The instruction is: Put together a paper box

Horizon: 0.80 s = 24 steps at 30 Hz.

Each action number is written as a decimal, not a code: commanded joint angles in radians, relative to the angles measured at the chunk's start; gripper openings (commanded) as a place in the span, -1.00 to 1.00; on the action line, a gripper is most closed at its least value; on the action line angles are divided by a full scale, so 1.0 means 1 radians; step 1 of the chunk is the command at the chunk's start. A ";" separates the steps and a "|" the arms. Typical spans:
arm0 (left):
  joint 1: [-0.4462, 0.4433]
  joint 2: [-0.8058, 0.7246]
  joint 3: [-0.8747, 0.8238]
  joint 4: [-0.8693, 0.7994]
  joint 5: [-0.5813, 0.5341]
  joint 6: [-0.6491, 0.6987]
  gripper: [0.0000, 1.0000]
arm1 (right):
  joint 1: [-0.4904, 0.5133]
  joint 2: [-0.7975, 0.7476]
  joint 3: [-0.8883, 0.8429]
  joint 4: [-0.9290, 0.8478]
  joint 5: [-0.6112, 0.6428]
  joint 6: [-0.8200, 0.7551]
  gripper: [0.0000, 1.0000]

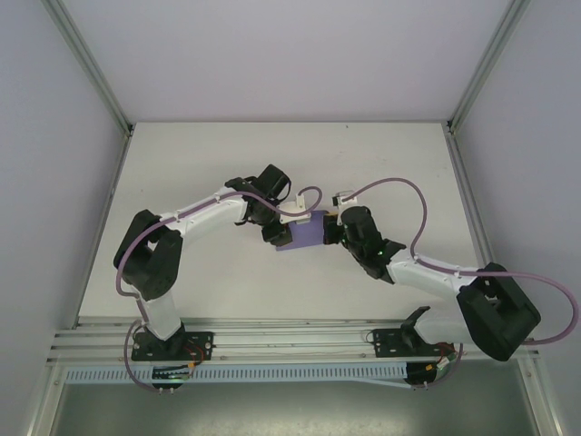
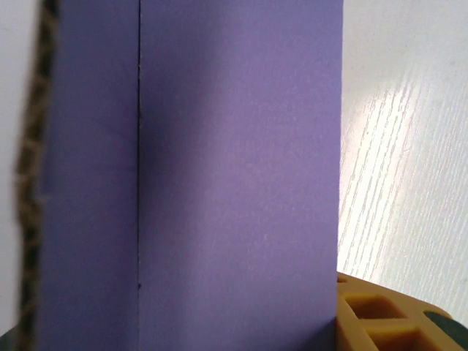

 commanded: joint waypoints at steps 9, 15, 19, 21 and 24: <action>-0.015 0.008 0.064 0.035 -0.035 -0.066 0.46 | 0.083 0.078 -0.054 -0.257 -0.010 0.008 -1.00; -0.014 -0.085 0.033 0.074 -0.021 -0.105 0.96 | 0.119 0.023 -0.039 -0.306 0.082 0.000 -1.00; -0.015 -0.172 -0.007 0.130 -0.080 -0.184 0.96 | 0.129 0.008 -0.037 -0.314 0.114 0.028 -1.00; -0.014 -0.208 -0.026 0.139 -0.080 -0.214 0.96 | 0.134 0.016 -0.032 -0.319 0.123 0.040 -1.00; -0.014 -0.250 -0.060 0.145 -0.111 -0.276 0.97 | 0.150 0.044 -0.007 -0.344 0.153 0.057 -1.00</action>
